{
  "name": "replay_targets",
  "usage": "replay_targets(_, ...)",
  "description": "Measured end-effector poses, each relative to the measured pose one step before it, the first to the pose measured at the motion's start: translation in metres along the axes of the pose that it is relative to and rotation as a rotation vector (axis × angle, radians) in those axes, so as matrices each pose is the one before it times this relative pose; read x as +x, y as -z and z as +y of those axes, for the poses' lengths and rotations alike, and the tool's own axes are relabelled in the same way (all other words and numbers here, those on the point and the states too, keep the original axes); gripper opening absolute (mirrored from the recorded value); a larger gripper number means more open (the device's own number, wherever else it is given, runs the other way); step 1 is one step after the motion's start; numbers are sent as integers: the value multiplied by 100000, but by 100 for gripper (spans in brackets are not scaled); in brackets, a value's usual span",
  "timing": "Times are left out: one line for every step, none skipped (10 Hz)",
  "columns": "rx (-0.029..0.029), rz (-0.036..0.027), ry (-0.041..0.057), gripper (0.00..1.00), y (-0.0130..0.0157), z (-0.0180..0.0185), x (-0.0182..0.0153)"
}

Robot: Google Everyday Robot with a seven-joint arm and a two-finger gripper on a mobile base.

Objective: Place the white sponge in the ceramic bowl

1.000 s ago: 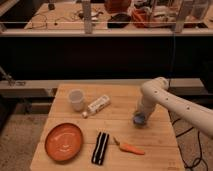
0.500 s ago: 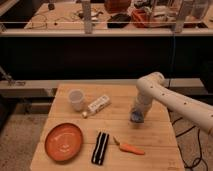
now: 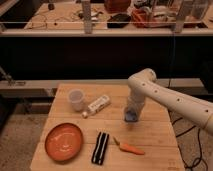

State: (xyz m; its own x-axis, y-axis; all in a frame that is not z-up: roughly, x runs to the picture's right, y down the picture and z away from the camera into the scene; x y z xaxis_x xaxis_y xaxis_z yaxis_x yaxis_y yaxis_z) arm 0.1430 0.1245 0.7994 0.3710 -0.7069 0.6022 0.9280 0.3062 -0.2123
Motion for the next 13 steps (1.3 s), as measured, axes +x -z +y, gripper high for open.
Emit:
replay_targets(-123,61,804,0,455,-922,-513)
replay_targets(-319,59,588,0,291,-402,-303)
replay_targets(-495,27,664,0,178,-285,-394)
replay_targets(-390,169,480,0,253,-460,-667)
replay_targets(-414,253,567,0,157,-517,-578)
replay_targets(-70,446,671,0,176,-567,-422)
replay_targets(203,1189,623,0,514,-764,-251)
replay_targets(158,529,848,0,386,-733,-355)
replay_targets(85,339,1112,0,132,-568,-532)
replay_targets(-370,538,1187,0,3,-499,-640)
replay_targets(130,350,1267,0,70,-949,-659)
replay_targets(302,512,1493,0,97,-886,-504)
replay_targets(-137,939,1254,0,147,-539,-279)
